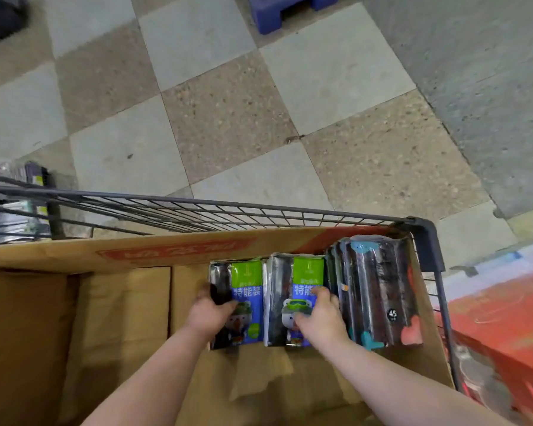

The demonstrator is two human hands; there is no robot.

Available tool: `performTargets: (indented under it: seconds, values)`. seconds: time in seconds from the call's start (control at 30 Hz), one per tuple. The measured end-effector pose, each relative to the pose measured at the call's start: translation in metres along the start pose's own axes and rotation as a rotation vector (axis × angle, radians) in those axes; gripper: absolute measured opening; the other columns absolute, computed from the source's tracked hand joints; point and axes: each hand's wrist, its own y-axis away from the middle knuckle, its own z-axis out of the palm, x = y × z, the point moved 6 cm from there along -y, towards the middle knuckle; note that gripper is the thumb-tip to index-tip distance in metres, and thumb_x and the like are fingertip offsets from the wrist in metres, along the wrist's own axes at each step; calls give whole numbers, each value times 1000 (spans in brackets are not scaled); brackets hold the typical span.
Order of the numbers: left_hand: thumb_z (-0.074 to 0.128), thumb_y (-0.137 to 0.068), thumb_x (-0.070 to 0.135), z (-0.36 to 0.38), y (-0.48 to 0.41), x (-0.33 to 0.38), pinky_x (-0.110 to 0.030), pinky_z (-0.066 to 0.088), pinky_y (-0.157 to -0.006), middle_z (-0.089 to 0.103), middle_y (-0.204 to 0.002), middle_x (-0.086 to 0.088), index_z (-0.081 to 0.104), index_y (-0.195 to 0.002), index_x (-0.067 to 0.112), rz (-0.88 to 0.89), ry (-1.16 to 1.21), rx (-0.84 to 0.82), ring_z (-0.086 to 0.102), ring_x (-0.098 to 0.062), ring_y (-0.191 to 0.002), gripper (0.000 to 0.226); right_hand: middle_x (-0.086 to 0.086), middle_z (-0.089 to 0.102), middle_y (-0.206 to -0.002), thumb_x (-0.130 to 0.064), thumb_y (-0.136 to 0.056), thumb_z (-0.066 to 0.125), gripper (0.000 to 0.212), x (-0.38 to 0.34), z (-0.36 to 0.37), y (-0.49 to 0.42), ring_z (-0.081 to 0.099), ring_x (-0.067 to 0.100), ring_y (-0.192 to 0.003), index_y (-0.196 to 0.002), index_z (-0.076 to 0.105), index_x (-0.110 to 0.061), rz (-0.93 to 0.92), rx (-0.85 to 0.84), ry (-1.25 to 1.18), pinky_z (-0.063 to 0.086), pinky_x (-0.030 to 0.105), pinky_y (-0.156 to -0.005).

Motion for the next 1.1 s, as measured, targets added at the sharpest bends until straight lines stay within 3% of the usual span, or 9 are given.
performTargets:
  seconds: [0.13, 0.27, 0.37, 0.53, 0.63, 0.73, 0.87, 1.0, 1.1]
  values:
    - [80, -75, 25, 4, -12, -5, -38, 51, -92, 64, -117, -14, 54, -121, 10, -54, 255, 25, 63, -32, -101, 55, 9, 35, -140, -29, -84, 69, 77, 2, 4, -3, 45, 28, -127, -146, 24, -12, 23, 55, -33, 42, 36, -99]
    - [81, -69, 40, 10, -16, -4, -38, 50, -92, 57, -118, -13, 54, -118, 14, -27, 21, 52, 62, -33, -100, 62, 9, 34, -146, -43, -83, 70, 97, 1, 8, -7, 38, 28, -133, -152, 11, -9, 32, 20, 67, 38, 36, -103]
    - [75, -80, 34, 10, -10, 1, -36, 48, -90, 54, -119, -16, 50, -116, 11, 10, -73, 95, 60, -35, -106, 49, 7, 40, -139, -50, -78, 71, 87, 0, 13, -7, 38, 27, -130, -143, 31, -9, 16, 2, 141, 37, 35, -103]
    - [75, -81, 29, 11, -1, -6, -35, 50, -86, 63, -101, -7, 45, -99, 16, 65, -15, 94, 62, -30, -100, 37, 11, 59, -120, -22, -72, 81, 65, 8, 18, -11, 58, 26, -107, -121, 41, -7, 90, -56, -260, 46, 31, -87]
    - [74, -81, 30, 8, 15, -13, -35, 50, -84, 60, -96, -2, 47, -101, 18, 97, -13, 82, 62, -29, -98, 35, 9, 61, -109, -20, -71, 82, 58, 11, 19, -2, 59, 24, -93, -110, 40, -12, 66, -30, -296, 46, 31, -82]
    - [73, -83, 25, 0, 33, -24, -29, 45, -77, 59, -94, -2, 47, -100, 16, 127, 45, 67, 60, -26, -91, 33, 5, 55, -106, -20, -73, 82, 58, 12, 22, 17, 59, 27, -102, -112, 39, -12, 40, -7, -342, 44, 31, -85]
    - [74, -82, 18, -19, 61, -33, -27, 42, -73, 59, -94, -4, 48, -97, 14, 221, 112, 58, 55, -22, -85, 30, 12, 55, -123, -18, -74, 82, 79, 16, 21, 48, 57, 29, -115, -135, 35, -3, 67, 37, -483, 42, 31, -93]
    - [77, -80, 19, -43, 95, -32, -30, 47, -77, 65, -99, -9, 53, -88, 16, 333, 171, 26, 60, -24, -87, 25, 17, 68, -113, -17, -71, 83, 50, 20, 16, 82, 67, 30, -100, -113, 60, -4, 10, 94, -574, 52, 43, -93]
    - [81, -68, 30, -57, 123, -30, -34, 51, -83, 68, -102, -8, 59, -100, 14, 440, 209, -18, 64, -26, -92, 42, 16, 69, -109, -10, -72, 82, 40, 20, 0, 122, 67, 32, -98, -106, 61, -8, -63, 170, -689, 51, 47, -93]
